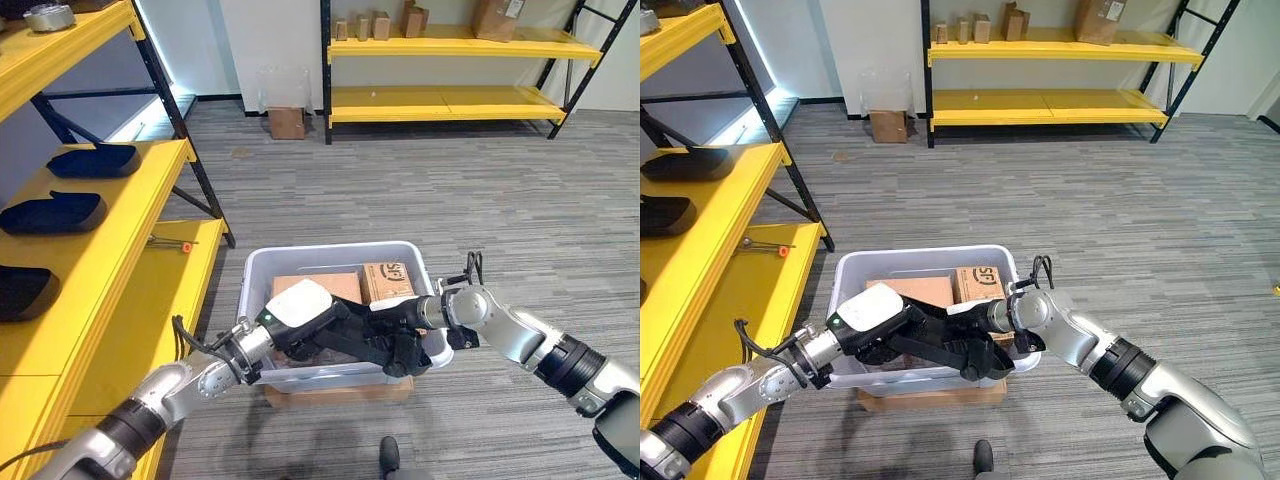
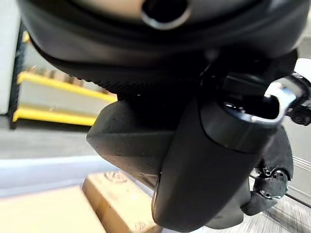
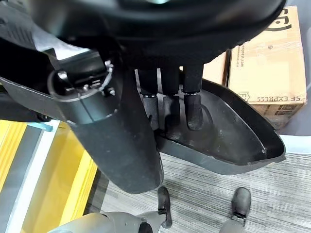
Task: Move parts from the plastic box to the shelf.
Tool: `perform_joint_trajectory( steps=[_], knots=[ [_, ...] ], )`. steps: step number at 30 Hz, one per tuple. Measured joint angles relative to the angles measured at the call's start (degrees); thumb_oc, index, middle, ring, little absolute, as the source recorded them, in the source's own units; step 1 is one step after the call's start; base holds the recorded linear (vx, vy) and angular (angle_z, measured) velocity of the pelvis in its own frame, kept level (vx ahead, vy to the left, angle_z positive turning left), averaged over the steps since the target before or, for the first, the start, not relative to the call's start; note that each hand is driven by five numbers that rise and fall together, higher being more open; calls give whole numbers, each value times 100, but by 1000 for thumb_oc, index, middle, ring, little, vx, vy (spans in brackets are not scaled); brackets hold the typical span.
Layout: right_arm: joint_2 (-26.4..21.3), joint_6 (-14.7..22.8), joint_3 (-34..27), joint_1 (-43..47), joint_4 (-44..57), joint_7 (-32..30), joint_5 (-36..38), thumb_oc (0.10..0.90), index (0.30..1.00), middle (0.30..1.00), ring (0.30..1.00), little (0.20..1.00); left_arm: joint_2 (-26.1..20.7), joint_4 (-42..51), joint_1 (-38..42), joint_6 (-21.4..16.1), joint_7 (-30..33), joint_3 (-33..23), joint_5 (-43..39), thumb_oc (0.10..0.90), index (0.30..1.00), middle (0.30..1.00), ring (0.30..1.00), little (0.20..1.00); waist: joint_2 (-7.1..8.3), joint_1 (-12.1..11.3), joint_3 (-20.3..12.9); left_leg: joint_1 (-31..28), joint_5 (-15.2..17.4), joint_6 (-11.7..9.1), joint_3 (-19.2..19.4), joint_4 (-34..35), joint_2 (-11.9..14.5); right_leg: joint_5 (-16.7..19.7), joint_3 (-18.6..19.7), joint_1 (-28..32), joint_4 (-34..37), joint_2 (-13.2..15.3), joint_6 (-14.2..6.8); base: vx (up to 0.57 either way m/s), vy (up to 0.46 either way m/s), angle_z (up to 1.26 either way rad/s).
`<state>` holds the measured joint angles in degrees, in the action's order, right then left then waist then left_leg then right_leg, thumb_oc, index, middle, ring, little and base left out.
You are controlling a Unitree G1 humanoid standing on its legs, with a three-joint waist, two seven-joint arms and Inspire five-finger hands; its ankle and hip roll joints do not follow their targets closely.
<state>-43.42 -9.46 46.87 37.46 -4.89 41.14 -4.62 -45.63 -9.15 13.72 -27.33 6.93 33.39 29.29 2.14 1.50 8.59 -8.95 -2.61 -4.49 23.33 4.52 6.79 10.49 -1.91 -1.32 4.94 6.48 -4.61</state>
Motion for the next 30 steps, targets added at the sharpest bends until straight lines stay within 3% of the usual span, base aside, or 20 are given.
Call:
perform_joint_trajectory(
  steps=[12,20,21,22,23,28,30],
  knots=[
    [18,597,-308,-652,16,-166,-330,400,300,300,300,300,530,93,-1033,747,-1022,-453,-1559,400,300,300,300,300,105,-29,60,-2,16,7,-15,0,-2,-42,-18,11,38,16,-42,0,0,0],
    [28,714,-393,-849,16,-229,-429,400,300,300,300,300,624,93,-1156,941,-1223,-465,-1779,400,300,300,300,300,109,-117,63,-19,31,24,-93,0,-3,-66,-80,74,39,27,-31,12,-6,5],
    [41,708,-395,-846,0,-235,-429,551,511,511,511,511,631,93,-1157,951,-1223,-466,-1779,400,300,300,300,300,108,-146,64,-19,44,44,-103,0,3,-86,-89,80,39,30,-47,40,-10,3],
    [41,706,-396,-843,0,-236,-429,649,649,649,649,649,635,93,-1157,960,-1223,-470,-1779,400,300,300,300,300,108,-158,64,-19,46,48,-115,0,1,-87,-102,87,39,30,-47,29,-6,9],
    [47,685,-400,-829,1,-248,-428,900,1000,1000,1000,1000,635,93,-1157,972,-1223,-481,-1780,400,300,300,300,300,108,-173,64,-19,46,47,-151,0,0,-89,-147,108,39,33,-46,32,-3,13],
    [268,240,-782,-725,0,-539,-263,900,1000,1000,1000,1000,673,92,-1214,1148,-1179,-715,-2012,400,300,300,300,300,107,-196,64,-40,33,30,-221,0,-2,-90,-198,176,40,40,-20,33,12,8],
    [392,109,-1054,-705,2,-775,136,900,1000,1000,1000,1000,801,92,-1229,1162,-1087,-800,-2258,400,300,300,300,300,106,-198,65,-42,30,24,-229,-1,-8,-91,-201,183,40,45,-20,0,0,0]
  ],
)
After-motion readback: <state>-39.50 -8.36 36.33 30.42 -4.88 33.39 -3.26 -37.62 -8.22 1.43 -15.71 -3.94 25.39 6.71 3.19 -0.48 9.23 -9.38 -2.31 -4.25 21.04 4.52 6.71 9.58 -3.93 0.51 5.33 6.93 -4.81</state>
